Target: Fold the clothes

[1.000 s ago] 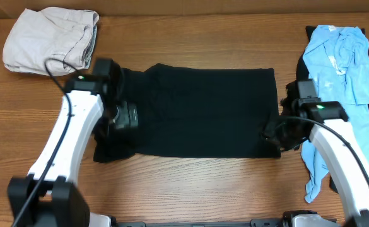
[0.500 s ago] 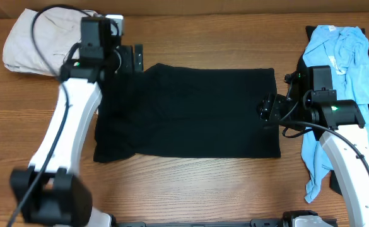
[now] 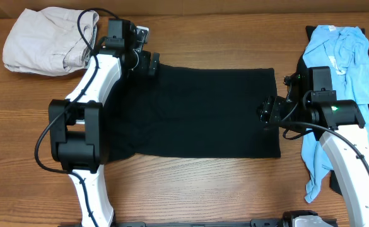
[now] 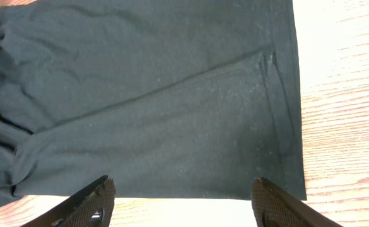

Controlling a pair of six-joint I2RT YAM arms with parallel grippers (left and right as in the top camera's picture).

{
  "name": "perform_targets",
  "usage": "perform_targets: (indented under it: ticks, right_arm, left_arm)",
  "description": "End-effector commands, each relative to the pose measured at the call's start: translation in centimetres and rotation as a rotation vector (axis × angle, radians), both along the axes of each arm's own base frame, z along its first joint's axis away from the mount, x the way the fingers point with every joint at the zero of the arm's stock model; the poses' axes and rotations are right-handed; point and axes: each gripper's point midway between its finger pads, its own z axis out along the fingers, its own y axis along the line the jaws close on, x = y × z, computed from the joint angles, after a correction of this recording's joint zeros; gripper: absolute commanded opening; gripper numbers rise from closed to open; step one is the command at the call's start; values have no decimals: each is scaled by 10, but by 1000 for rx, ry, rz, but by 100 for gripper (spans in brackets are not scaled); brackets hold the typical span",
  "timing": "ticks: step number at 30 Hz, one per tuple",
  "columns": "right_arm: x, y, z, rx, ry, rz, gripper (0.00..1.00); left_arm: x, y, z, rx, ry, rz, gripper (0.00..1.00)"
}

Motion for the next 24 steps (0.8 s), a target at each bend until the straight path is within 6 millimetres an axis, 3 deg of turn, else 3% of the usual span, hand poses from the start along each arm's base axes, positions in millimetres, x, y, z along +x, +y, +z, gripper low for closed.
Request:
perform_targets:
  ticks: [1, 7, 10, 13, 15, 17, 19, 24]
  right_arm:
    - [4, 1, 9, -2, -31, 13, 73]
    - [5, 1, 5, -3, -18, 13, 73]
    - [5, 1, 4, -5, -17, 13, 73]
    - [5, -1, 4, -17, -17, 7, 73]
    - [6, -1, 4, -18, -22, 6, 73]
    - [7, -1, 5, -19, -28, 6, 73]
    - [9, -1, 5, -19, -35, 6, 73]
    - [11, -1, 7, -18, -47, 5, 73]
  left_arm:
    - [6, -18, -17, -16, 1, -80, 100]
    - [6, -13, -50, 15, 42, -66, 99]
    - [7, -8, -56, 41, 47, -42, 98]
    - [7, -7, -57, 37, 53, -31, 89]
    - [7, -7, -57, 29, 58, -17, 68]
    - [7, -7, -56, 17, 62, 3, 21]
    - [8, -7, -53, 3, 63, 27, 5]
    - [18, -11, -25, -25, 23, 48, 4]
